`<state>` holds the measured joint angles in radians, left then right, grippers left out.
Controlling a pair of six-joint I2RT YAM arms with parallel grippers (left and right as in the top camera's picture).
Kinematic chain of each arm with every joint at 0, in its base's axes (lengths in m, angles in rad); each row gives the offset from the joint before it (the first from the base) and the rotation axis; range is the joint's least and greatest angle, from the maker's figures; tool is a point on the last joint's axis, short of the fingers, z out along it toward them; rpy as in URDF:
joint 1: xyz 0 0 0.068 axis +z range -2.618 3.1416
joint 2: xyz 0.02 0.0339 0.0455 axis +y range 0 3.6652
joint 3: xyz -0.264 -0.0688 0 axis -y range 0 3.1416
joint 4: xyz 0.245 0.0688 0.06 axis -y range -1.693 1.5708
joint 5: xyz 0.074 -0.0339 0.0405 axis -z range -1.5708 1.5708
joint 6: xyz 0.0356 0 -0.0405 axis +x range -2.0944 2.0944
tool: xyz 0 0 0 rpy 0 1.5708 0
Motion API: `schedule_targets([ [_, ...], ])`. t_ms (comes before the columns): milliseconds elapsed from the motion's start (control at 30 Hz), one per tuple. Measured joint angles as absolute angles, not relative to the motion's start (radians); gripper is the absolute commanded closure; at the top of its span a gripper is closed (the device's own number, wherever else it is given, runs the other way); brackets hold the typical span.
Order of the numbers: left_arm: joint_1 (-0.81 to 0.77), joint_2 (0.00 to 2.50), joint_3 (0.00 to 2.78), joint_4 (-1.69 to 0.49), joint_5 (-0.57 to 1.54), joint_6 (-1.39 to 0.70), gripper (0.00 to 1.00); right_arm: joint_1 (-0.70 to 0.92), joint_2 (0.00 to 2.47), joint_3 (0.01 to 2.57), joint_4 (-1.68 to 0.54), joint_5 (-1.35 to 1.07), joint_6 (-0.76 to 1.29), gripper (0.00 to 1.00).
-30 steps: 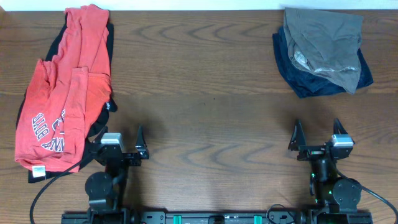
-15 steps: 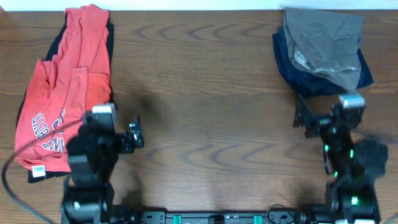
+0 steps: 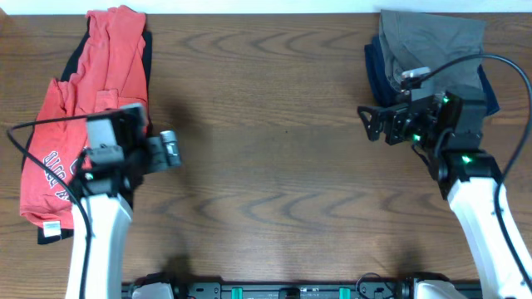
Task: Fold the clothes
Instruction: 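Reach the left gripper into the orange T-shirt and grasp its edge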
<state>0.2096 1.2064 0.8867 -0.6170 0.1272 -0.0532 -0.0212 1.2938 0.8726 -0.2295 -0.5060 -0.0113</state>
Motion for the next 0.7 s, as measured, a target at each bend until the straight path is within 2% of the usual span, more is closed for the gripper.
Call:
schedule_targets([
  [233, 0.447, 1.398, 0.887, -0.587, 0.103, -0.074, 0.01, -0.021, 1.389, 0.873, -0.213, -0.574, -0.01, 0.01],
  [467, 0.484, 1.521, 0.887, -0.588, 0.086, -0.052, 0.04, -0.021, 1.399, 0.873, -0.196, -0.589, -0.01, 0.01],
  [700, 0.484, 1.605, 0.887, -0.591, -0.023, -0.047, 0.05, -0.021, 1.399, 0.873, -0.196, -0.592, -0.01, 0.01],
])
